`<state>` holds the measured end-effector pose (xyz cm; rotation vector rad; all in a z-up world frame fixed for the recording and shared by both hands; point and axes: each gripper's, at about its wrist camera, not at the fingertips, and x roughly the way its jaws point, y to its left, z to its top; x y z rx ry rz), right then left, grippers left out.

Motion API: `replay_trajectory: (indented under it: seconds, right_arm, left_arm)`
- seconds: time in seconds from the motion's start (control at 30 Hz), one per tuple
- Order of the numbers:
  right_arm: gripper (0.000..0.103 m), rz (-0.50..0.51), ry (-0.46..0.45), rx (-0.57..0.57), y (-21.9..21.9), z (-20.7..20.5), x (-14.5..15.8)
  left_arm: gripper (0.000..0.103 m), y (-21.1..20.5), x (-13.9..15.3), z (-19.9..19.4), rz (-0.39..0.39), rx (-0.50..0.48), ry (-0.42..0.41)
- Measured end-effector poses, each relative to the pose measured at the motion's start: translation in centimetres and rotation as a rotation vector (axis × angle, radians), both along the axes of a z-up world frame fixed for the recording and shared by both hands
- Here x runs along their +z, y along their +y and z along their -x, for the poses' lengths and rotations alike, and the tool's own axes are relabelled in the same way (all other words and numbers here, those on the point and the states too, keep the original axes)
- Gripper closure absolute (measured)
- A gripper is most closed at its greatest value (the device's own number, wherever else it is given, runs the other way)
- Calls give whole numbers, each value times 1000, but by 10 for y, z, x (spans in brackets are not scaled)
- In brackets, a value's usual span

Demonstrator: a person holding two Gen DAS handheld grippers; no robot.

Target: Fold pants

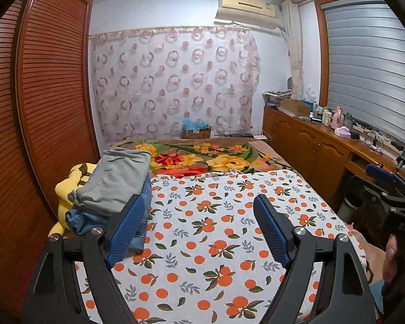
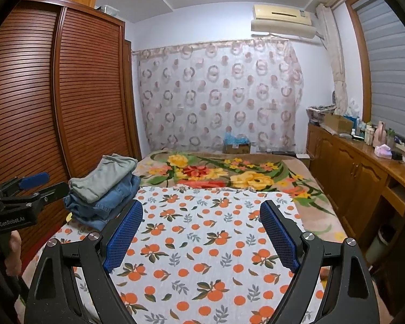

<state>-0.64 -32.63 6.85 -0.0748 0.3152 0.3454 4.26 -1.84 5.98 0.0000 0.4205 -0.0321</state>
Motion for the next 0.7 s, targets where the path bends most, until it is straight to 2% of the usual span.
replay_trajectory:
  seconds: [0.7]
  right_arm:
    - [13,6,2,-6,2,-6,-4]
  left_arm:
    - [20,1,0,2,-1,1,-1]
